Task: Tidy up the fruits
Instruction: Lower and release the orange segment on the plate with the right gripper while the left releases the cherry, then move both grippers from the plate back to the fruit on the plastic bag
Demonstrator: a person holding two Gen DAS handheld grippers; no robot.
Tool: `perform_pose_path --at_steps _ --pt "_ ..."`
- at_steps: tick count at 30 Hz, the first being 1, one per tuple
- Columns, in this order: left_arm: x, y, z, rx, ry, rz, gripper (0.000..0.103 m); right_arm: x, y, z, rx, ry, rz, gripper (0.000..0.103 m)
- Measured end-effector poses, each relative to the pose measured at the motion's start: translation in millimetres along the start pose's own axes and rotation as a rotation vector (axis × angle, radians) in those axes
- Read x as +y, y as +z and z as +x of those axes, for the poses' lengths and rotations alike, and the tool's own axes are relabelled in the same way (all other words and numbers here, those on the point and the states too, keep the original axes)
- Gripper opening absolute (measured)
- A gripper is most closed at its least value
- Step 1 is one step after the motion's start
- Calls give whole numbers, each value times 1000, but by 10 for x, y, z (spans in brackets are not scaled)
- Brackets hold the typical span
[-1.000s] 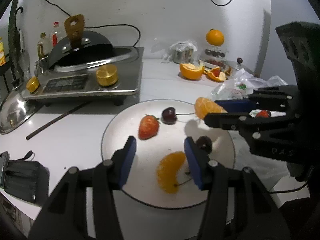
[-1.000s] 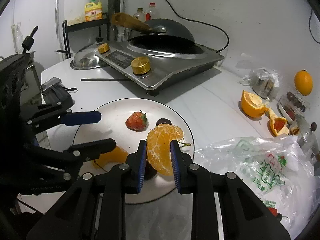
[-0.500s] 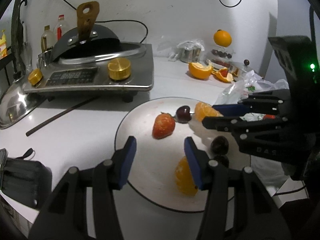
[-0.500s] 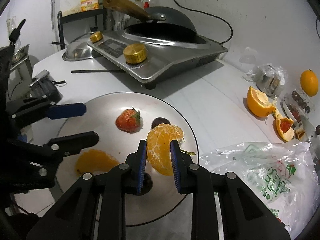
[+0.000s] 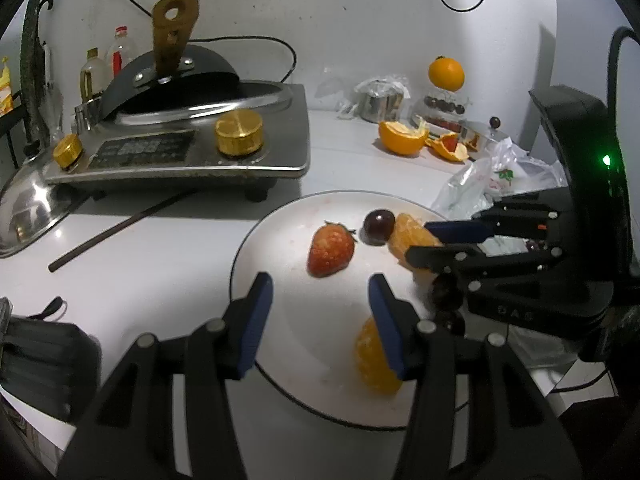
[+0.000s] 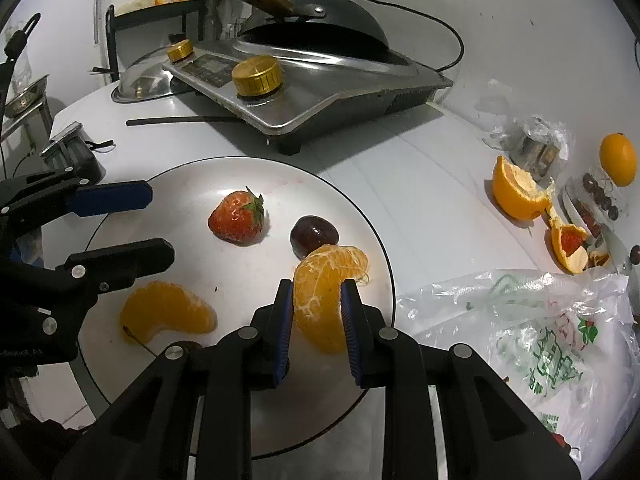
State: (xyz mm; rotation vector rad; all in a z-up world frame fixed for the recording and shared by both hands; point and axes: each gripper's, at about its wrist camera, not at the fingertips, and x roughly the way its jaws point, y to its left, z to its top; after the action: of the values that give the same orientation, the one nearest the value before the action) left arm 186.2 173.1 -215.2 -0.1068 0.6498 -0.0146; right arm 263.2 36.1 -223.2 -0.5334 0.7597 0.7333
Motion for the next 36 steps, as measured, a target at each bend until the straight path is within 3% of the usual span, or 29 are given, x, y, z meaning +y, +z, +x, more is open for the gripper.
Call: perform_pose_path --at_steps 20,36 --pt "-83 -23 -225 -24 9 14 51 46 -119 -107 41 -14 2 32" --pt "-230 -20 -370 -37 14 28 52 34 -147 -376 -3 -18 22 33"
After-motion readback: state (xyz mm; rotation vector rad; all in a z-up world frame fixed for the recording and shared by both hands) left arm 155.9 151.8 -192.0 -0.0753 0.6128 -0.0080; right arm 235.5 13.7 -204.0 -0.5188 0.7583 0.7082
